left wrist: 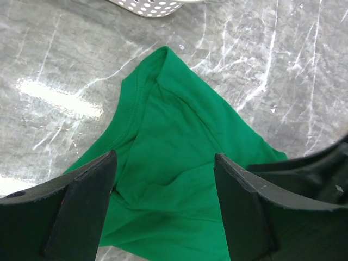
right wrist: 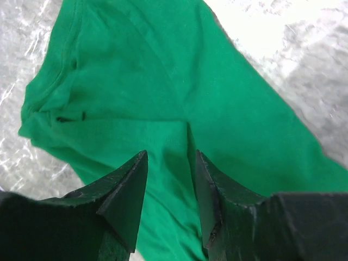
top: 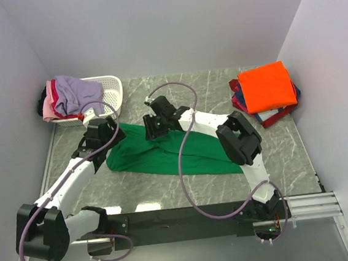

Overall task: Fold and stack the t-shirts
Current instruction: Fold the tshirt

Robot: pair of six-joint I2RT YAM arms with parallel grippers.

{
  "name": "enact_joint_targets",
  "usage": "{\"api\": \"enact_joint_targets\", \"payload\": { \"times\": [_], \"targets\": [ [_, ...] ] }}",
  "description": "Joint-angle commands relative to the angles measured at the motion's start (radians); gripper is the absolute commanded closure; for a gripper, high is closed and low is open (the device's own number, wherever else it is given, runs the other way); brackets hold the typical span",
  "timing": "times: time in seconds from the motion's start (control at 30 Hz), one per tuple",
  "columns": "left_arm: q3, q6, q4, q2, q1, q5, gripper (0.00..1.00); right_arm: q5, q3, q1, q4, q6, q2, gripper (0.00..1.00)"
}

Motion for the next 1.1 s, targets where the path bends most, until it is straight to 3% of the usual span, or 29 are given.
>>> {"api": "enact_joint_targets", "payload": {
  "times": [0.0,0.73,0.87,1.0,1.07],
  "targets": [
    [-0.001,-0.021,0.007,-0.025,0.007,0.042,0.22,-0.004,0.064,0.010,0.021,-0.016,0.010,0.53],
    [-0.007,-0.015,-0.019,-0.064,0.013,0.034,0.21,-0.050,0.084,0.048,-0.004,-0.044,0.093,0.64],
    [-0.010,-0.012,-0.014,-0.068,0.013,0.026,0.21,-0.041,0.055,0.051,0.034,-0.043,0.059,0.76],
    [-0.012,-0.012,-0.010,-0.054,0.013,0.033,0.21,-0.030,0.006,0.059,0.073,-0.053,0.009,0.95],
    [-0.013,-0.010,-0.006,-0.047,0.014,0.034,0.21,-0.032,-0.014,0.062,0.093,-0.062,-0.007,0.99]
  ]
}}
